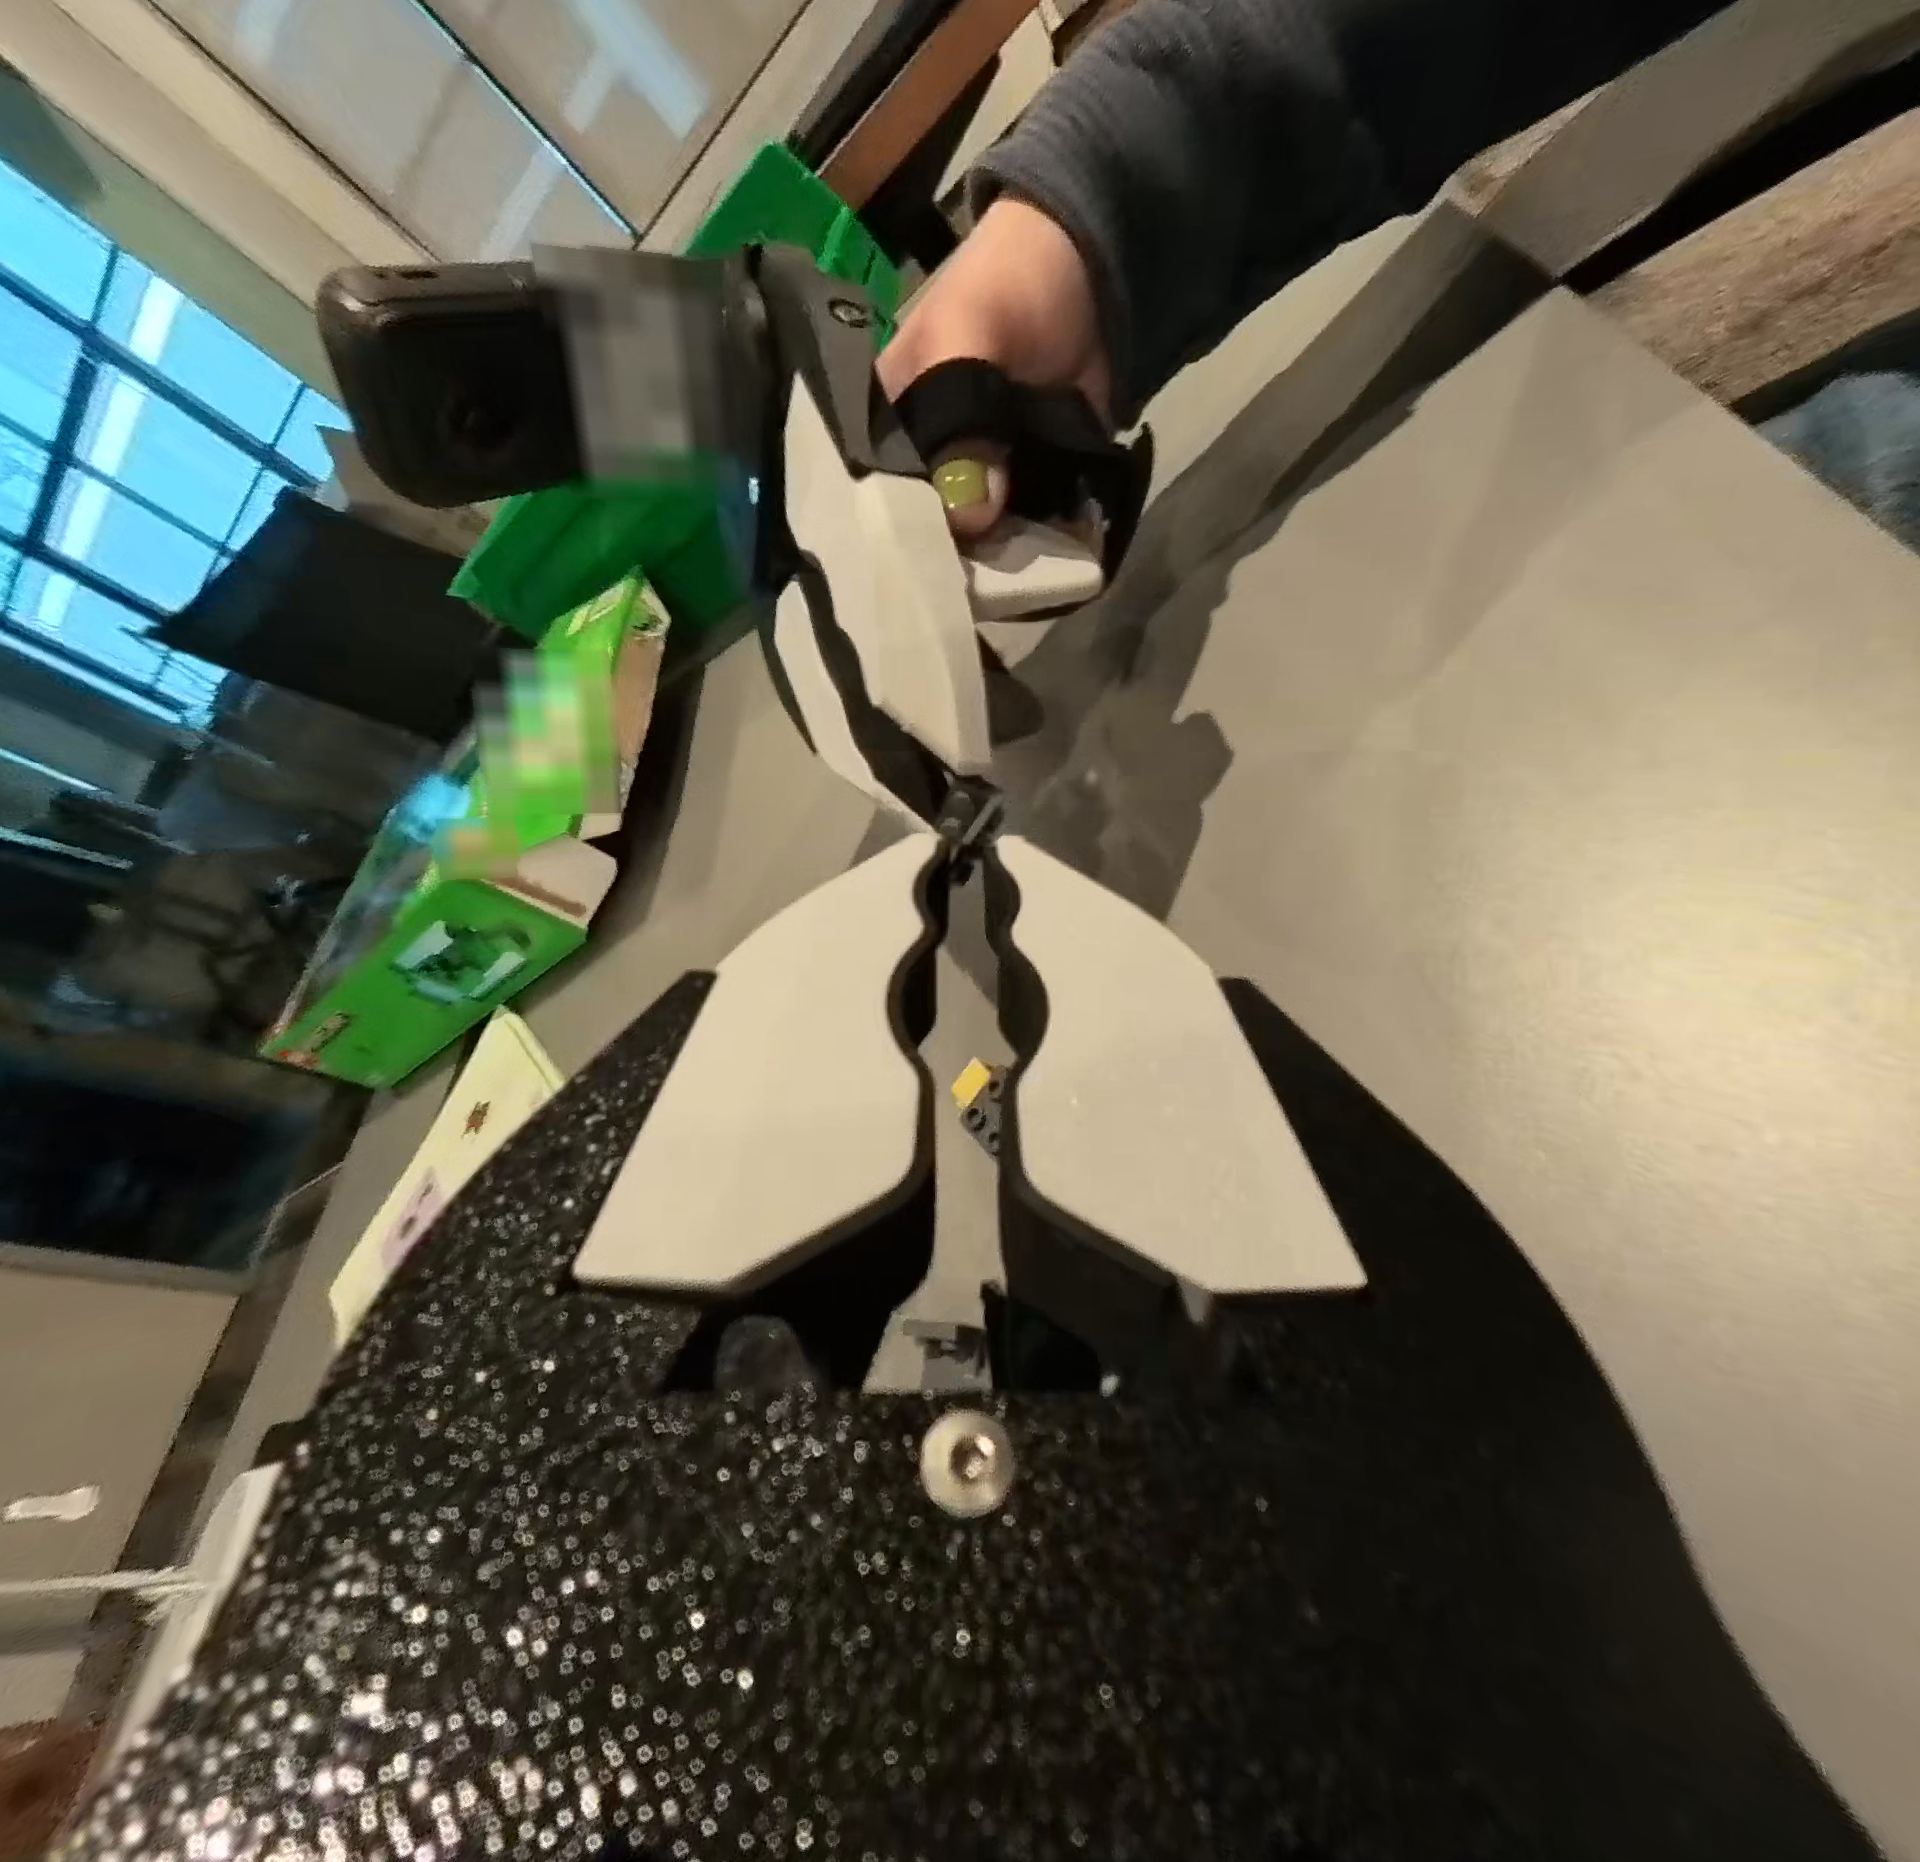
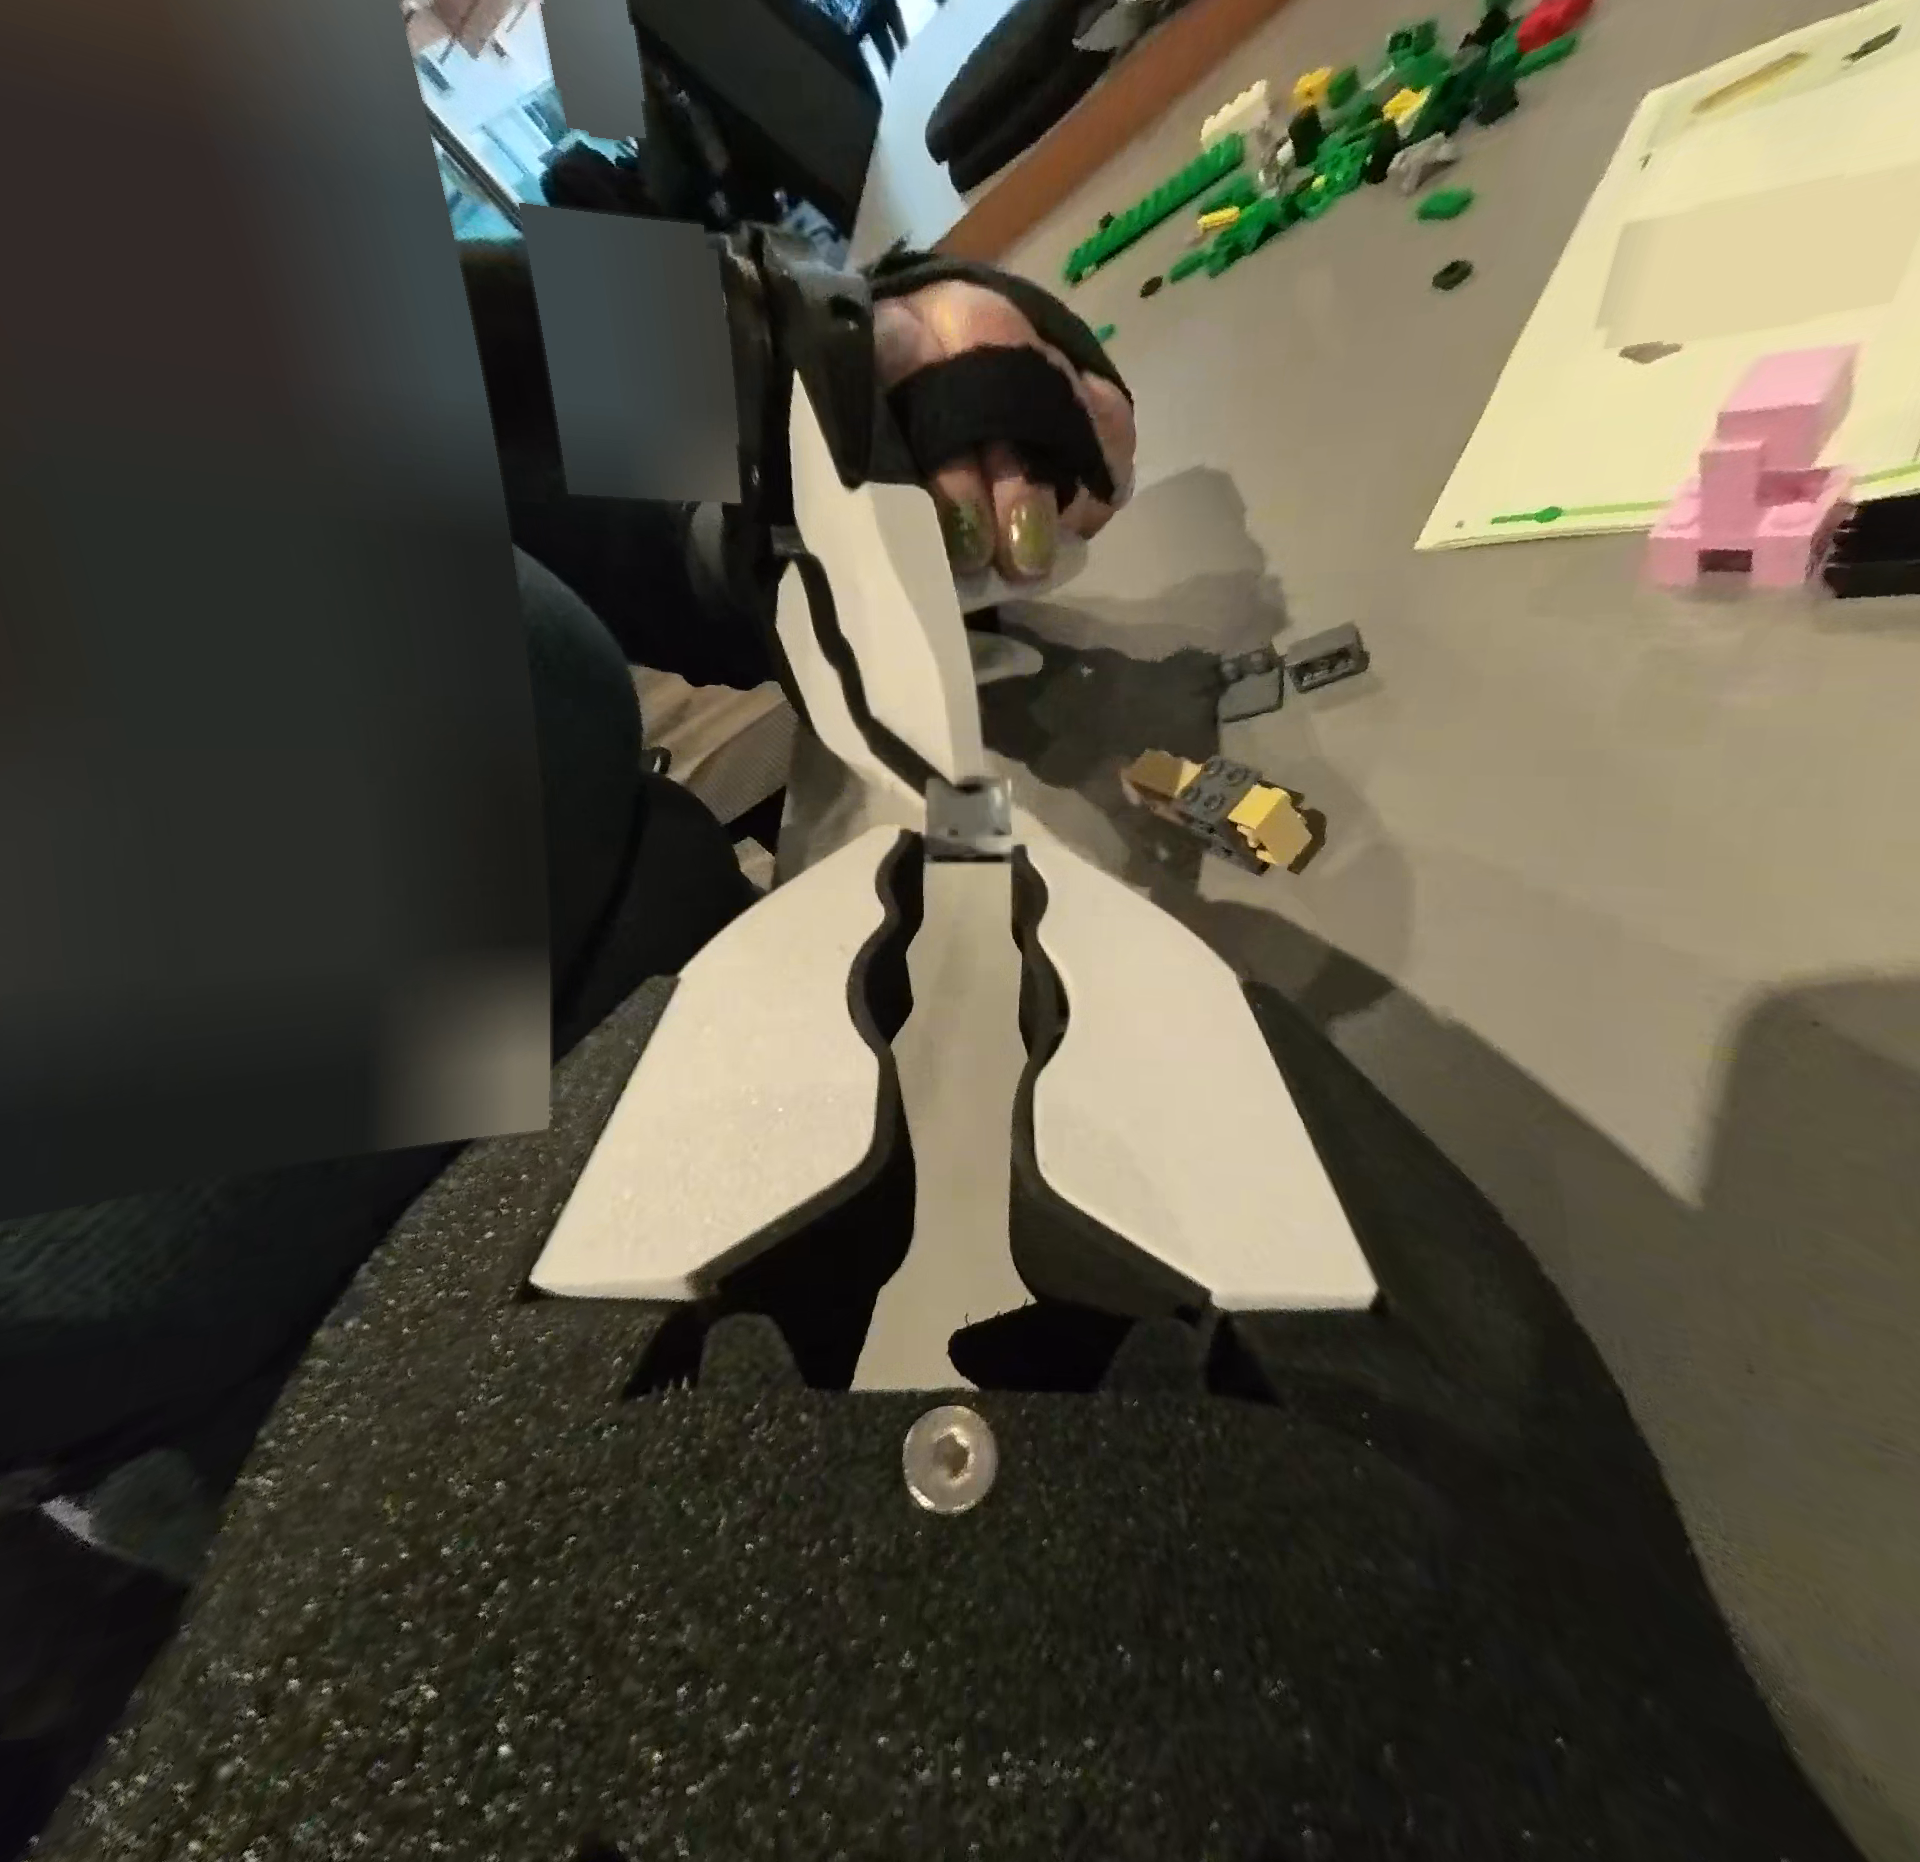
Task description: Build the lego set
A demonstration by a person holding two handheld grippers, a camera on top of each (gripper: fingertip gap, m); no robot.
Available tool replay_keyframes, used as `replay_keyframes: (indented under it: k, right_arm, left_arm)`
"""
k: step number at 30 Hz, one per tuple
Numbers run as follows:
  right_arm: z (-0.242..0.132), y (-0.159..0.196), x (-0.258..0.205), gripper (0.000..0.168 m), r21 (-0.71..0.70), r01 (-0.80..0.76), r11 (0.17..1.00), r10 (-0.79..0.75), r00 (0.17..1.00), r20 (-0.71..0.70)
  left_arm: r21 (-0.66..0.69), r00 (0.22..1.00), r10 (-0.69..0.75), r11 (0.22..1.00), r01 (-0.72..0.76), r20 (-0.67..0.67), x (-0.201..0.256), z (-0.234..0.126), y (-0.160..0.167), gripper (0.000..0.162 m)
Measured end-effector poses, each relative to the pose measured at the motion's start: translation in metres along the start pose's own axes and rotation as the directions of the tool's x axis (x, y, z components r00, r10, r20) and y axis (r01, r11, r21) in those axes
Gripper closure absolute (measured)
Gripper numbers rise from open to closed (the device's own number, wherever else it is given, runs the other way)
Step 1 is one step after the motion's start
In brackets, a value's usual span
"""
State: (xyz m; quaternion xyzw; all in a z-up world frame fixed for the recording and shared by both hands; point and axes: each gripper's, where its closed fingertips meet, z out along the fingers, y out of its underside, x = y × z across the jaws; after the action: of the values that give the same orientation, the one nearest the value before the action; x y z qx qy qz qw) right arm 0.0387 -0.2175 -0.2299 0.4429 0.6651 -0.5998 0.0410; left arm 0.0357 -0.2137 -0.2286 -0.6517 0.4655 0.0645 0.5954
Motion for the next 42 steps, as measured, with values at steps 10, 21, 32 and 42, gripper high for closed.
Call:
replay_keyframes:
  k: [10,21,32,42]
  right_arm:
    - [-0.006,-0.010,0.007,0.135,0.072,0.075,0.995,-0.070,0.994,-0.080]
    - [-0.015,-0.039,0.012,0.129,-0.547,0.694,0.467,-0.839,0.154,-0.521]
    - [-0.010,-0.046,0.018,0.142,-0.870,0.493,0.009,-0.902,-0.371,-0.219]
    - [-0.010,-0.042,0.027,0.153,-0.860,0.501,0.097,-0.927,-0.269,-0.261]
  left_arm:
    - [-0.072,0.974,-0.228,0.971,0.227,-0.003,-0.008,0.004,0.005,0.160]
    - [0.002,0.448,-0.889,0.450,0.893,-0.095,-0.043,-0.007,0.007,0.160]
    - [-0.013,0.327,-0.925,0.335,0.942,-0.194,-0.041,-0.009,-0.002,0.160]
    - [-0.021,0.412,-0.895,0.421,0.907,-0.168,-0.040,-0.011,0.003,0.128]
